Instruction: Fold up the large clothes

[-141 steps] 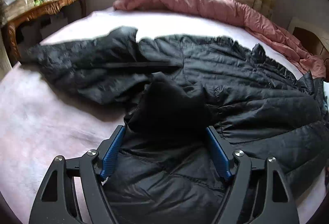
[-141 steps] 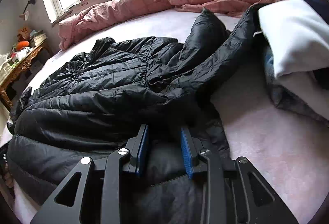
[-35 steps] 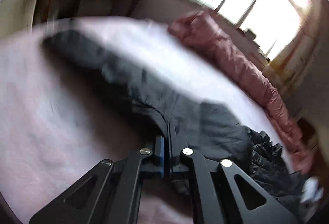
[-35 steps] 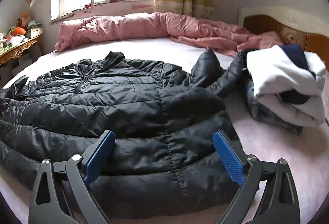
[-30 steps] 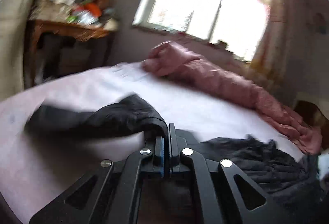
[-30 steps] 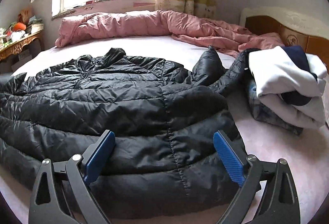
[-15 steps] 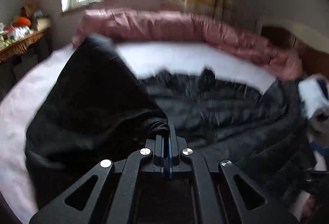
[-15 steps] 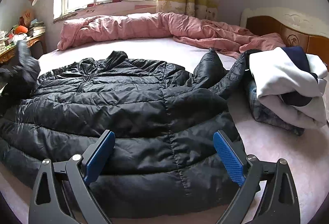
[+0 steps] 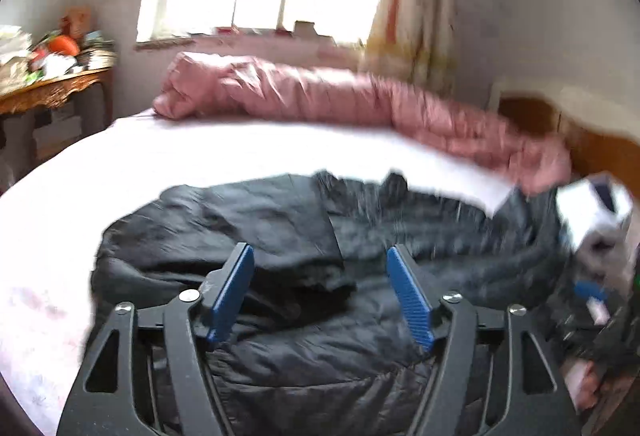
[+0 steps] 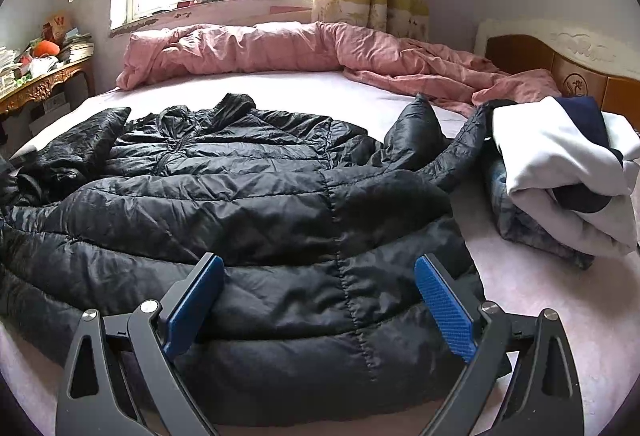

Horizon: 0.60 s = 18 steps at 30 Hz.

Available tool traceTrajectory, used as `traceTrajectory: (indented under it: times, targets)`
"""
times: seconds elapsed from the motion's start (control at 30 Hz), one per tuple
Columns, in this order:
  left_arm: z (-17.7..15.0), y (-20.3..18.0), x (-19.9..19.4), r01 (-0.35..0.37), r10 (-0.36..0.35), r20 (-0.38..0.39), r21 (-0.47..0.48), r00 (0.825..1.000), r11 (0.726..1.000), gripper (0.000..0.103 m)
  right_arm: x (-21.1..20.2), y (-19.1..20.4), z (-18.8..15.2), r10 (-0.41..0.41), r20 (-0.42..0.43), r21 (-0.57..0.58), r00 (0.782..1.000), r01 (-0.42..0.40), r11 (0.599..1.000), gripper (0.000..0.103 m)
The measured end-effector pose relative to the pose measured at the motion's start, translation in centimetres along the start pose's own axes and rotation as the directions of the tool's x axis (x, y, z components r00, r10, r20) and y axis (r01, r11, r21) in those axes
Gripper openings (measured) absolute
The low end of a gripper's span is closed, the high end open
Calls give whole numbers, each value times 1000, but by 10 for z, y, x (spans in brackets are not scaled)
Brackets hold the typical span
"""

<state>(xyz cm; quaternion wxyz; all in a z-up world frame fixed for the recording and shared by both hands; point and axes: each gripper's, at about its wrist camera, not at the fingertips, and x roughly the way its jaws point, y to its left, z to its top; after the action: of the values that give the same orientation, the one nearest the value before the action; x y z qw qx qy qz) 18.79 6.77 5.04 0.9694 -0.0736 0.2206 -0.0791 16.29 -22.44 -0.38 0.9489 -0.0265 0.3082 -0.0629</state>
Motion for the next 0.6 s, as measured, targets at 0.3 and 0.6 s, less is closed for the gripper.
traceTrajectory:
  times: [0.3, 0.6]
  targets:
    - [-3, 148, 15, -196, 178, -82, -363, 981, 911, 78, -8, 7, -1, -2, 33, -29, 999, 3, 1000, 98]
    - [-27, 183, 62, -241, 118, -275, -474, 954, 847, 85, -12, 9, -2, 2, 42, -41, 999, -1, 999, 98]
